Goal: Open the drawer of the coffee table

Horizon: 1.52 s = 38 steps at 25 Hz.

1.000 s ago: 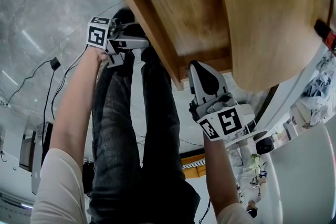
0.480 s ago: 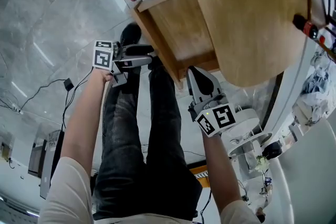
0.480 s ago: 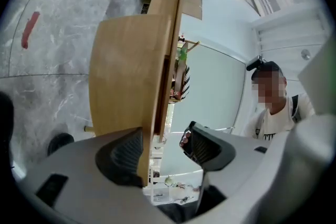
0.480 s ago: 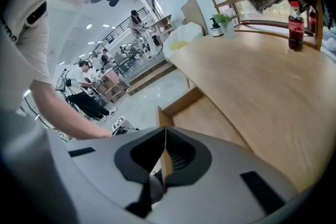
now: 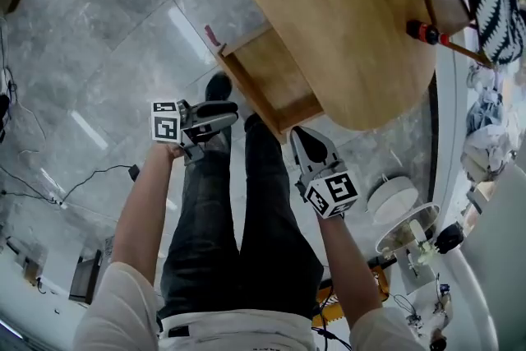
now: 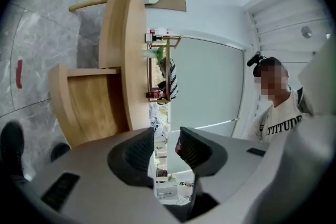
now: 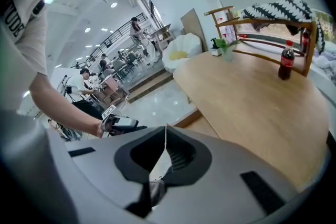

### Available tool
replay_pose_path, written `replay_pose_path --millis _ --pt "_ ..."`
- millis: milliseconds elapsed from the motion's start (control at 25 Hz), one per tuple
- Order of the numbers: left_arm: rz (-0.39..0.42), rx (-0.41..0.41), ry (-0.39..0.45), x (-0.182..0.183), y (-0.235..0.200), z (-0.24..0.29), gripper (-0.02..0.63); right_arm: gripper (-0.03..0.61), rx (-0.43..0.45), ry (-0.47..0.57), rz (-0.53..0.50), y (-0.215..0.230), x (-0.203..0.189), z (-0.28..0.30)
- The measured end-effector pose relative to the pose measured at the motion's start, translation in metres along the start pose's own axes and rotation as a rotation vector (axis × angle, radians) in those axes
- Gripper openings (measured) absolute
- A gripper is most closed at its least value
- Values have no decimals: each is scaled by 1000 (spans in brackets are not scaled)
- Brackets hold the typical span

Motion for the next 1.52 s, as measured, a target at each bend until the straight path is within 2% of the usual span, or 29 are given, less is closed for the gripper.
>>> replay_pose_path --millis 120,320,440,760,920,1080,1200,1520 --pt "26 -8 -15 -3 42 6 157 20 -31 35 18 -7 19 -23" --pt "96 -10 -93 -12 113 24 137 20 -73 84 68 -25 45 -60" --pt "141 11 -111 -12 148 28 101 20 -91 100 80 -39 56 -77" --pt "245 -4 -190 -17 234 21 70 20 -137 169 58 -76 92 -119" --pt "274 44 -184 -4 279 19 24 20 -172 205 78 -84 121 -147" --pt "292 119 -180 3 313 24 20 20 -212 213 88 -82 141 -177" --pt "360 194 -192 9 328 21 20 20 -247 243 91 -88 148 -187" --pt "537 307 -190 17 369 19 20 18 -309 313 102 -112 161 -225"
Point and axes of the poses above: the fingertips, and each gripper's own axes: z forward along the fingers, y to its right, x out of its top, the point moved 5 cm from there along -z, backward along the fingers, and after that the axes turned 9 degrees about -z, right-handed, at the moved point
